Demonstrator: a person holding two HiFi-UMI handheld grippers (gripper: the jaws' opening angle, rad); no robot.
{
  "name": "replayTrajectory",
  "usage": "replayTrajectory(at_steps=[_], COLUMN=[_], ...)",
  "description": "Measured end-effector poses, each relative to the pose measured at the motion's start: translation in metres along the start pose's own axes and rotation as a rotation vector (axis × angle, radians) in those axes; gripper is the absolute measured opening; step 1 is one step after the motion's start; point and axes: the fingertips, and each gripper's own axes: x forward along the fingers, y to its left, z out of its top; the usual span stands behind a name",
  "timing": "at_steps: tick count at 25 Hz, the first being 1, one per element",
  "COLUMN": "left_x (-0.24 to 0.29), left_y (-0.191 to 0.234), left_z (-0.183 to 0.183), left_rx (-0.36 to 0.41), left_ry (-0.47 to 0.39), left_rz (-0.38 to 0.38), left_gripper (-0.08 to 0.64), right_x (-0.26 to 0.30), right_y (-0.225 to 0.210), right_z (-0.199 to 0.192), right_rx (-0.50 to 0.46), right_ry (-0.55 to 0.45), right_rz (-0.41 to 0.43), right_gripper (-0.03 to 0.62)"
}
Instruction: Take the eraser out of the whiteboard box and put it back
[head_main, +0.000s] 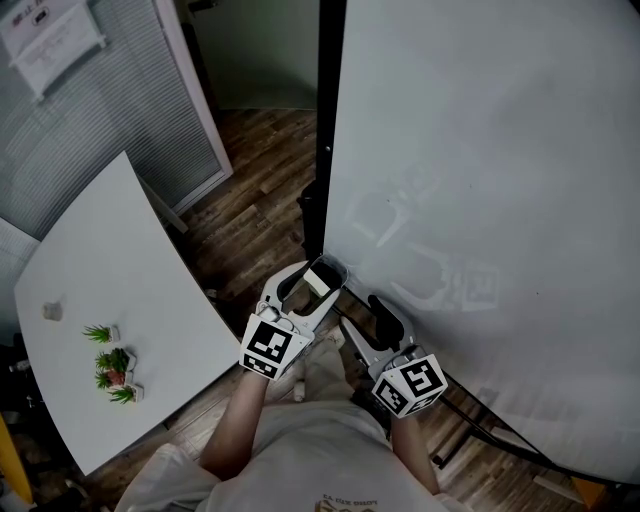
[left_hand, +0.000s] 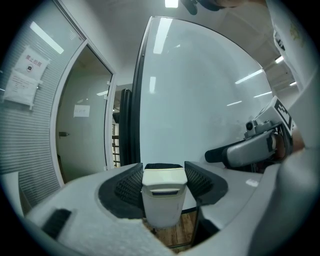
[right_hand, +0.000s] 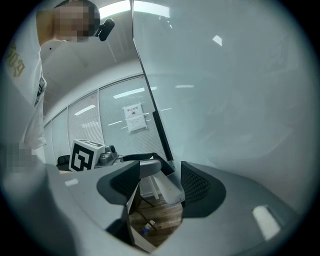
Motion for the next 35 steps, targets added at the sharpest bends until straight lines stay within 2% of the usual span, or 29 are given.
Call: replayTrajectory(at_steps=[20,35], left_x=[-0.027,-0.039], left_y=[-0.006,-0.006], left_z=[0.030,0.039], left_rx=[0.012,0.006], left_ry=[-0.075,-0.107], left_rz=[0.042,0.068], left_gripper=[0.258,0.258], right_x=[-0.021,-0.031], right_y=[0.009,0.009], right_z=[0.014,0.015], right_rx=[-0.029,-0.042], right_ry=[-0.041,-0.052], right_rz=[-0.008,-0.012], right_gripper=[0.252,0.252])
